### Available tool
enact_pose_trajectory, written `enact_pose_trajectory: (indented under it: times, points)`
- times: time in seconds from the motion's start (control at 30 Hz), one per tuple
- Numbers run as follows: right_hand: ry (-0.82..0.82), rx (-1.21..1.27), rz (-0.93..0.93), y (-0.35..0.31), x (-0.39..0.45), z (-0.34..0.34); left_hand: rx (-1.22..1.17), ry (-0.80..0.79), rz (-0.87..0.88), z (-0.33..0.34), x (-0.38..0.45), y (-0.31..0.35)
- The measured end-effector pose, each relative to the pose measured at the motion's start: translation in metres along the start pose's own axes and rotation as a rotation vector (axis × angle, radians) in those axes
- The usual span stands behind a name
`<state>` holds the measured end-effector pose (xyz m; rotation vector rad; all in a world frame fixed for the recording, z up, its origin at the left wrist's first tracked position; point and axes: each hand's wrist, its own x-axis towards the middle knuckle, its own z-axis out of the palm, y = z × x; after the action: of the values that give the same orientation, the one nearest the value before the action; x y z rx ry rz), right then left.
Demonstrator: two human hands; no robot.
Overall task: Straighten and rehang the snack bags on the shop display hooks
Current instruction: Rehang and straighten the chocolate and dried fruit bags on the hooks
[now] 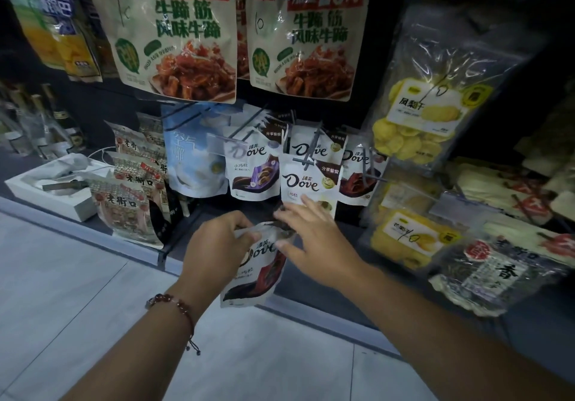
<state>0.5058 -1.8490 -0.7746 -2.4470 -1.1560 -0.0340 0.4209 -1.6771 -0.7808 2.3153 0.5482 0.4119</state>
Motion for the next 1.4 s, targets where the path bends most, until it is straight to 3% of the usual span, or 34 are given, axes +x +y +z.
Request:
enact_pose_trajectory:
  times: [0.07, 0.2, 0.57, 0.87, 1.1, 1.4]
  points:
    - [0.011, 0.028, 0.001, -0.003, -0.011, -0.001, -0.024, -0.041, -0.004, 0.001, -0.007, 0.008]
    - [0.011, 0.278, 0.223, 0.0, -0.031, -0.02, -0.083, -0.103, -0.031, 0.003, -0.022, 0.024]
    - [0.058, 0.067, 0.316, 0.021, -0.07, -0.065, -0.169, -0.214, 0.052, 0.008, -0.054, 0.062]
    - [-0.067, 0.194, 0.268, 0.039, -0.082, -0.069, -0.117, -0.173, 0.032, 0.018, -0.053, 0.067]
    - [0.091, 0.312, 0.408, 0.073, -0.071, -0.091, -0.16, -0.107, -0.043, 0.014, -0.032, 0.056]
    - [0.246, 0.168, 0.456, 0.097, -0.038, -0.088, -0.054, -0.133, -0.06, 0.03, -0.019, 0.043]
